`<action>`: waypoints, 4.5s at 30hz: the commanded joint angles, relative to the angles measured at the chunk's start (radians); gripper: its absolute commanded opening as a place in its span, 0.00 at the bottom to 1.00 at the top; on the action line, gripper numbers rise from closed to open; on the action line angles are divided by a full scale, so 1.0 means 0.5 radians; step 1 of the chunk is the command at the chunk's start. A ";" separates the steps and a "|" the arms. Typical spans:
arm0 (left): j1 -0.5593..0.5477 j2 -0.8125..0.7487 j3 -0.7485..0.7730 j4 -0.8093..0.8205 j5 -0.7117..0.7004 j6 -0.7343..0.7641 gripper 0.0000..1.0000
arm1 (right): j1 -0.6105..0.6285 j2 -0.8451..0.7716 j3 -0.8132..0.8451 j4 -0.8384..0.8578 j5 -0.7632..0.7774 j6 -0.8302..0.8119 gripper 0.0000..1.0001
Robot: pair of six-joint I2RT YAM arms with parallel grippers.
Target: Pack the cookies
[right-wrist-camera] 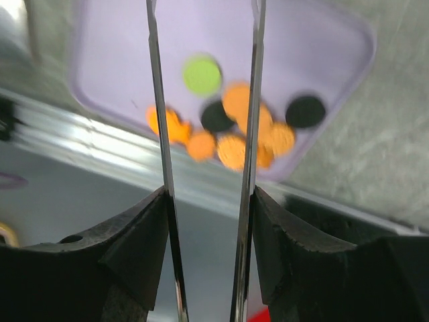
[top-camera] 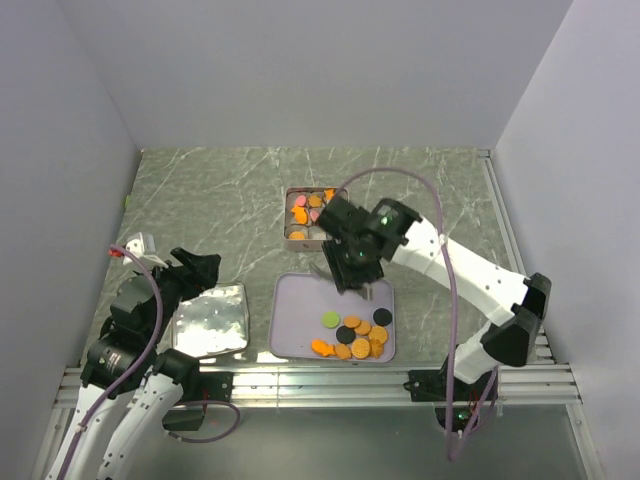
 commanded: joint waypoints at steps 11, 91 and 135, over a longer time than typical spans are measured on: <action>-0.003 0.073 0.034 0.045 0.064 0.014 0.79 | 0.325 -0.350 -0.607 0.008 -0.016 0.290 0.56; -0.010 0.094 0.046 -0.010 -0.006 -0.035 0.80 | -0.319 0.813 1.001 -0.124 0.129 -0.136 0.43; -0.010 0.100 0.049 -0.022 -0.049 -0.050 0.82 | -0.350 0.890 1.013 -0.111 0.175 -0.225 0.54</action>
